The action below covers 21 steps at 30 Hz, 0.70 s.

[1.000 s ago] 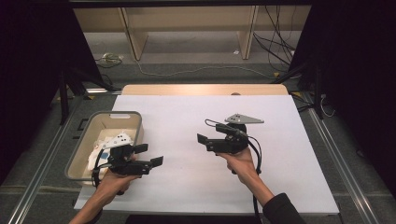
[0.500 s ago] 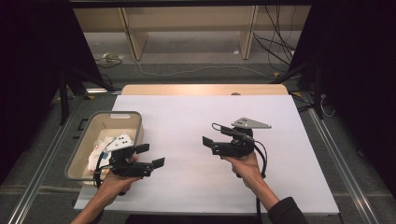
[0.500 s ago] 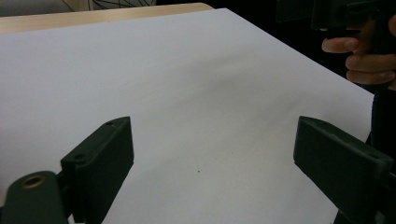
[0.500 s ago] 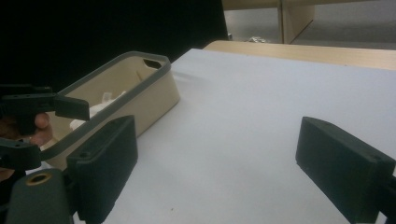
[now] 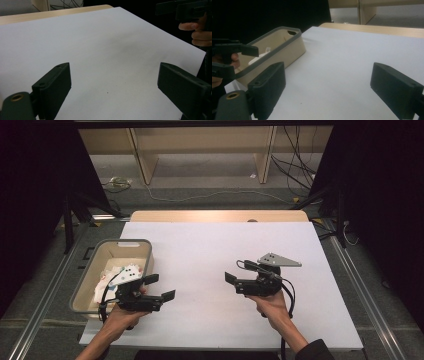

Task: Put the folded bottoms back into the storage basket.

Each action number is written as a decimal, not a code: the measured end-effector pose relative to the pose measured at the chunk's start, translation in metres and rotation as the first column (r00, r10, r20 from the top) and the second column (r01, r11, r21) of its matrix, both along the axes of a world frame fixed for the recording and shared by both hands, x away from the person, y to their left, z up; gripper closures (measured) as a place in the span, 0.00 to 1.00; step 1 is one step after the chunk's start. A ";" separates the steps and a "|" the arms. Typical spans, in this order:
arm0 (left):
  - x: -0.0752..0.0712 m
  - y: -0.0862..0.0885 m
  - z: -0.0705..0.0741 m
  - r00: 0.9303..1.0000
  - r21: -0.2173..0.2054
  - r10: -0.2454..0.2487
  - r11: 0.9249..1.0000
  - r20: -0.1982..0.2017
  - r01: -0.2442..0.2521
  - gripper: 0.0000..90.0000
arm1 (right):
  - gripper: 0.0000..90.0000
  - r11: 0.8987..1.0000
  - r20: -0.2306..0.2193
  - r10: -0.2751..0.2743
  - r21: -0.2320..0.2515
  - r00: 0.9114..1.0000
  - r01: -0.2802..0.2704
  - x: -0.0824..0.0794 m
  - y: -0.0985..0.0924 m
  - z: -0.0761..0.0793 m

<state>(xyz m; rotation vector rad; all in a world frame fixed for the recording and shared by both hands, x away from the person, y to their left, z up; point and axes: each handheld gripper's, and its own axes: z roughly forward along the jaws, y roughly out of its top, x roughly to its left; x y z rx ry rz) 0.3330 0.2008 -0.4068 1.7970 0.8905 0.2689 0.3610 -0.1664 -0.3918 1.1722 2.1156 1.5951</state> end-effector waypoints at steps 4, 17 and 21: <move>-0.001 0.000 0.000 1.000 -0.001 -0.006 1.000 0.006 0.006 0.13 | 0.15 1.000 0.002 -0.002 -0.001 1.000 0.002 -0.005 -0.006 -0.002; -0.002 0.001 0.001 1.000 -0.017 -0.012 1.000 0.022 0.012 0.12 | 0.15 1.000 0.014 -0.022 0.009 1.000 0.022 -0.016 -0.022 -0.005; -0.003 0.002 0.001 1.000 -0.024 -0.011 1.000 0.025 0.012 0.12 | 0.15 1.000 0.014 -0.025 0.018 1.000 0.025 -0.019 -0.027 -0.006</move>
